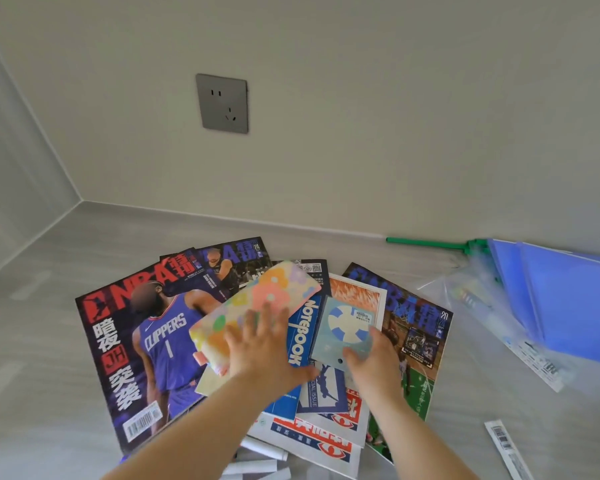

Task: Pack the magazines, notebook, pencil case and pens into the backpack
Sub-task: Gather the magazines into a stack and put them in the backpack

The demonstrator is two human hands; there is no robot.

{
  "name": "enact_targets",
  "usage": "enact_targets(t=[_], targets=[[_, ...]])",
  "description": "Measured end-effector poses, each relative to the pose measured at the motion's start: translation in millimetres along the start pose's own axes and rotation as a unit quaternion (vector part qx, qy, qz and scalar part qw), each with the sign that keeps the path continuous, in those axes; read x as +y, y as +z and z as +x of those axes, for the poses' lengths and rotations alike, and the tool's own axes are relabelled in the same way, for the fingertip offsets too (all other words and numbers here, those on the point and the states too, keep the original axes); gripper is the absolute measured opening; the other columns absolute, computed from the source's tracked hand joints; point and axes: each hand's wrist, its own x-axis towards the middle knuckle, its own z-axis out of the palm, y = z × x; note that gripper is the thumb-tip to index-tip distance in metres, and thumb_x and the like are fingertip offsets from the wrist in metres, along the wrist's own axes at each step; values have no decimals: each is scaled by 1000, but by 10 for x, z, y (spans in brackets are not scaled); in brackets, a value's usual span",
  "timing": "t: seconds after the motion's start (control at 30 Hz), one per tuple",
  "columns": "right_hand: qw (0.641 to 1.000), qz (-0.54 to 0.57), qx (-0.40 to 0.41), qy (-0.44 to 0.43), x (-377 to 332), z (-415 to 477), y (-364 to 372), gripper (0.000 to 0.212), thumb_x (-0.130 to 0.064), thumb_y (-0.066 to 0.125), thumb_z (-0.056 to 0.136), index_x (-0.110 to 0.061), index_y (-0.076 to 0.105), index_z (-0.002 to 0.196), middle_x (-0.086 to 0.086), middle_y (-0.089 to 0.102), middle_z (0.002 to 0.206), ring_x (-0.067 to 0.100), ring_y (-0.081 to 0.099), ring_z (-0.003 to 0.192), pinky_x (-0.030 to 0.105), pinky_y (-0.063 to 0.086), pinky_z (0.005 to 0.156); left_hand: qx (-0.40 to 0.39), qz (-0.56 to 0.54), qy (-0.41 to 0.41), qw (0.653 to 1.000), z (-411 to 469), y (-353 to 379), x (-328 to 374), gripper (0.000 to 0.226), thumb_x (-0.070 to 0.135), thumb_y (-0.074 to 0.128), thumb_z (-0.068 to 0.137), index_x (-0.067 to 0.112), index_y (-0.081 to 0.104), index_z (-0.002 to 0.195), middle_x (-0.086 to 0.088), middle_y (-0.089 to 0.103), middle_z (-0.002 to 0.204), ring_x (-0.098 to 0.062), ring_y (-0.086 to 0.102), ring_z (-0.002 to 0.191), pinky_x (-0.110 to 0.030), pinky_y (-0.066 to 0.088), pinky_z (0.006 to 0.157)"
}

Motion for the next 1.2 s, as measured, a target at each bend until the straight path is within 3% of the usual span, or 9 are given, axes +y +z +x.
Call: enact_targets(t=[0.13, 0.33, 0.5, 0.67, 0.97, 1.1, 1.2], targets=[[995, -97, 26, 6, -54, 29, 76, 57, -29, 53, 86, -12, 32, 136, 6, 39, 143, 26, 26, 134, 40, 25, 108, -44, 29, -22, 998, 10, 45, 43, 99, 67, 47, 73, 24, -9, 142, -5, -9, 155, -34, -11, 141, -63, 7, 110], [994, -106, -14, 30, -107, 152, 78, 73, -39, 57, 83, -12, 22, 141, 8, 32, 148, 31, 27, 133, 42, 24, 109, -65, 19, -109, 992, 19, -51, -361, 83, 41, 47, 84, 19, -8, 142, -6, -6, 156, -36, -2, 141, -57, 24, 109], [989, -139, -33, -48, -151, 145, 211, 73, -41, 60, 82, -20, 21, 140, 3, 26, 151, 26, 17, 140, 45, 14, 116, -60, 45, -74, 994, -149, -48, -579, 75, 37, 42, 87, 21, -5, 143, -7, 0, 156, -33, 7, 141, -49, 30, 108], [957, -225, -86, -160, -182, 24, 299, 62, -46, 46, 88, -25, 20, 141, -4, 13, 156, 25, -1, 144, 45, -1, 117, -26, 36, -107, 993, -414, -24, -986, 67, 40, 35, 89, 21, 0, 143, -4, 17, 153, -27, 24, 136, -41, 42, 99], [890, -281, -157, -321, -543, -590, 1014, 66, -49, 37, 89, -24, 10, 144, 2, -1, 158, 27, -15, 143, 50, -21, 110, 25, 1, -276, 961, -855, 15, -1991, 59, 49, 32, 90, 27, 12, 142, 1, 15, 154, -23, 22, 138, -38, 35, 104], [860, -297, -202, -361, -891, -769, 1410, 67, -48, 39, 88, -20, 12, 143, 5, 2, 158, 31, -11, 143, 53, -19, 110, 24, -8, -308, 951, -944, 8, -2257, 60, 48, 32, 90, 28, 10, 142, 1, 10, 156, -22, 16, 140, -38, 28, 108], [860, -270, -248, -354, -1117, -865, 1581, 67, -45, 43, 87, -20, 15, 143, 4, 5, 157, 30, -7, 143, 52, -14, 113, 53, -66, -315, 945, -956, -26, -2263, 57, 45, 32, 92, 25, 15, 142, -2, 11, 156, -23, 13, 141, -38, 19, 113]])
